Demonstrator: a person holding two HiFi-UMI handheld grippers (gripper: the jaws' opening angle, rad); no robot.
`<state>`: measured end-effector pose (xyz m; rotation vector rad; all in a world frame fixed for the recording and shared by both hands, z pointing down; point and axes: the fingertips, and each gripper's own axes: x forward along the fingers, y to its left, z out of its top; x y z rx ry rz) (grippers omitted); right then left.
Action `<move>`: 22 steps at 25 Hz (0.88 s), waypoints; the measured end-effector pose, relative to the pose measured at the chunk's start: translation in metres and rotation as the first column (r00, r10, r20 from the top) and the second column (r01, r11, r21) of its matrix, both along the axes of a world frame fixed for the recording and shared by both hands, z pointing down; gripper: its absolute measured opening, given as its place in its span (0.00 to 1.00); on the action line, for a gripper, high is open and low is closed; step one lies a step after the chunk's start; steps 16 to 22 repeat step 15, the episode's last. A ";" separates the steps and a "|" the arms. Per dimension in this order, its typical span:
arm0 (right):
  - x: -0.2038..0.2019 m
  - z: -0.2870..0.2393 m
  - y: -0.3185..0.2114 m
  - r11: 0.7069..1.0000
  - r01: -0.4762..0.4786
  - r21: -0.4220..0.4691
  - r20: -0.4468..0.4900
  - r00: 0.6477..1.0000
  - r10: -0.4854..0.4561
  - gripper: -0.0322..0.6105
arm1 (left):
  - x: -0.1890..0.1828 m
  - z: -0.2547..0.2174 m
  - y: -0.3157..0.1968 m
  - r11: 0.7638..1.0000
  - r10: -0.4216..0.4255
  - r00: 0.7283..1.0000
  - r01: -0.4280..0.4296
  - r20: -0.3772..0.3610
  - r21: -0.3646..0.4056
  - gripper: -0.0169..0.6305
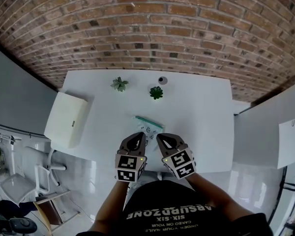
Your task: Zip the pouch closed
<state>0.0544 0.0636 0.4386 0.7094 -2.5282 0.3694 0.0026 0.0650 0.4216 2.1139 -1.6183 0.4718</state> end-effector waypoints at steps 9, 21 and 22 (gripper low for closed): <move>0.006 0.002 0.008 1.000 0.012 -0.009 -0.003 1.000 -0.012 0.05 | 0.005 0.000 0.009 1.000 -0.004 1.000 0.004 -0.002 -0.011 0.04; 0.009 0.003 0.010 1.000 0.015 -0.014 0.000 1.000 -0.015 0.05 | 0.006 0.001 0.012 1.000 -0.008 1.000 0.008 -0.001 -0.016 0.04; 0.009 0.003 0.010 1.000 0.015 -0.014 0.000 1.000 -0.015 0.05 | 0.006 0.001 0.012 1.000 -0.008 1.000 0.008 -0.001 -0.016 0.04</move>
